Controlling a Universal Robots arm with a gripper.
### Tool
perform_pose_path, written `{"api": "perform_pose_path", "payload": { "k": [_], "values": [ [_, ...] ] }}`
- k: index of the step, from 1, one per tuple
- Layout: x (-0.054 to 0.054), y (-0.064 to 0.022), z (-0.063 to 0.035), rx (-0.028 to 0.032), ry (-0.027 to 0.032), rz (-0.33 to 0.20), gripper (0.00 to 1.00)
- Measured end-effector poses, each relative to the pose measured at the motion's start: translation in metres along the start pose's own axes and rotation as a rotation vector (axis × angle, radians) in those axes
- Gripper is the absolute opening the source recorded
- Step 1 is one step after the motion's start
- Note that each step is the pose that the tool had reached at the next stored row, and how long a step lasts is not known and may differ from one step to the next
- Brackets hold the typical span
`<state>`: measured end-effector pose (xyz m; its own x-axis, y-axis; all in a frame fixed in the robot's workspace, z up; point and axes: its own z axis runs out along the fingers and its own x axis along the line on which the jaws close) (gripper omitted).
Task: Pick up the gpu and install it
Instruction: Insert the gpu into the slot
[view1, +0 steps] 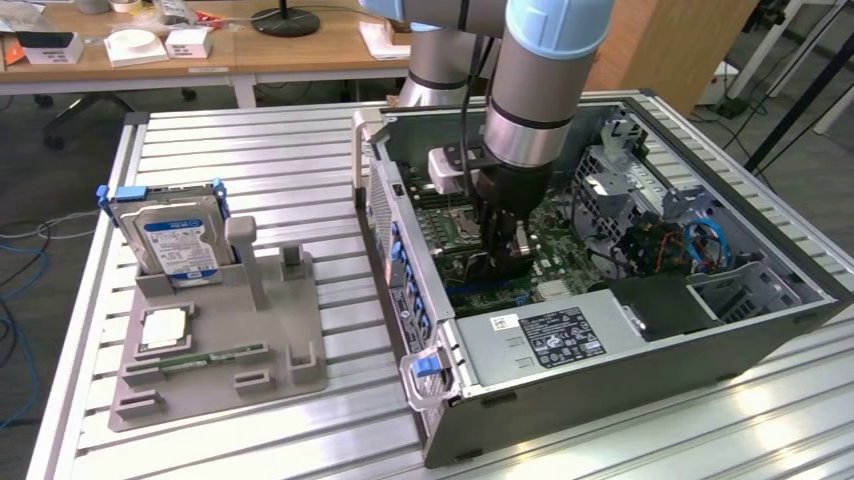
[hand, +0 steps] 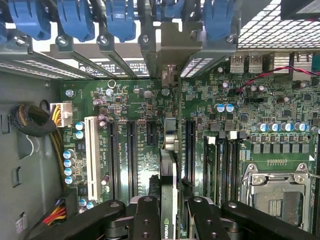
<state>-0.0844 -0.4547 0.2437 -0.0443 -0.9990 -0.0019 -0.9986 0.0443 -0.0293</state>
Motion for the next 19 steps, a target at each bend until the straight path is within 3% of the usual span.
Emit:
{"api": "perform_pose_path", "payload": {
  "k": [9,19],
  "values": [
    [0.0000,0.0023,0.0039,0.0060,-0.0012,0.000,0.26],
    [0.0001,0.0025,0.0038,0.0055,-0.0002,0.000,0.26]
  ]
}}
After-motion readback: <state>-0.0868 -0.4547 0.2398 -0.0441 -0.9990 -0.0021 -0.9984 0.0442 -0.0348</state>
